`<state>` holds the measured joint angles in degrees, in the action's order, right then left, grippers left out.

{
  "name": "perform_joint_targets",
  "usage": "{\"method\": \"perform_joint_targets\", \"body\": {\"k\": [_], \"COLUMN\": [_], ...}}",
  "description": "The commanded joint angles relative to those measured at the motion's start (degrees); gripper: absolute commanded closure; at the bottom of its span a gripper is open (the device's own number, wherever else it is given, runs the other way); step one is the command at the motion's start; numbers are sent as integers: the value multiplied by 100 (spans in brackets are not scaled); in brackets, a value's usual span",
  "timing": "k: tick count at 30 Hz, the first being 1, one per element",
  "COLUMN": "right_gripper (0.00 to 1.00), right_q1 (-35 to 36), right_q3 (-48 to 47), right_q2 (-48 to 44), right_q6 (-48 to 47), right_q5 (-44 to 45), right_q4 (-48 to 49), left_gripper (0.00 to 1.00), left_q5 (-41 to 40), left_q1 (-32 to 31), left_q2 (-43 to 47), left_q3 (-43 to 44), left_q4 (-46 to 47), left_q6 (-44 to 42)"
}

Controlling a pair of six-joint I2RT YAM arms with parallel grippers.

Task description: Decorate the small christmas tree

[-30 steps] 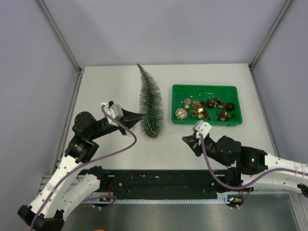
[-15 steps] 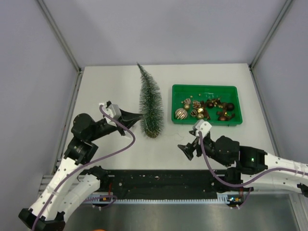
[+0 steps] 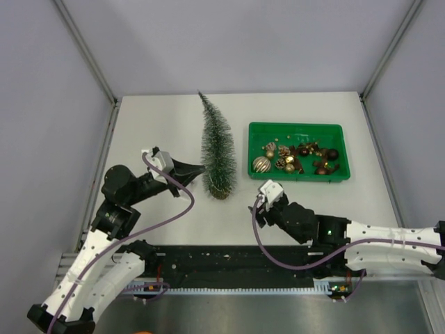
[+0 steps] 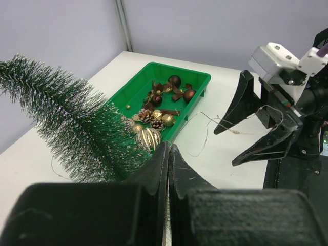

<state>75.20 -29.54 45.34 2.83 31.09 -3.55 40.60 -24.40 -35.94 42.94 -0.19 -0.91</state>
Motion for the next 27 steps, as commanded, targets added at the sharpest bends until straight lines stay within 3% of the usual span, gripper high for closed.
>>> {"method": "perform_joint_targets", "body": {"k": [1,6,13,22,25,27], "right_gripper": [36,41,36,39,55,73], "right_q1": [-66,-137,-137,-155,-312,-313], "right_q3": [237,484,660,581,476,405], "right_q2": [45,-209,-702,-53,141,186], "right_q6": [-520,-486,-327,-678,-670,-635], "right_q5": [889,969,960,837,487,345], "right_q4": [1452,1718,1454,2191,2263,2158], "left_gripper": [100,100,100,100,100,100], "left_q5": [-17,-8,9,36,36,36], "left_q1": [41,67,85,102,103,111], "left_q2": [114,140,167,175,176,184], "left_q3": [-40,-66,-110,-128,-119,-102], "left_q4": [106,98,98,115,98,71], "left_q6": [73,73,73,240,249,249]}}
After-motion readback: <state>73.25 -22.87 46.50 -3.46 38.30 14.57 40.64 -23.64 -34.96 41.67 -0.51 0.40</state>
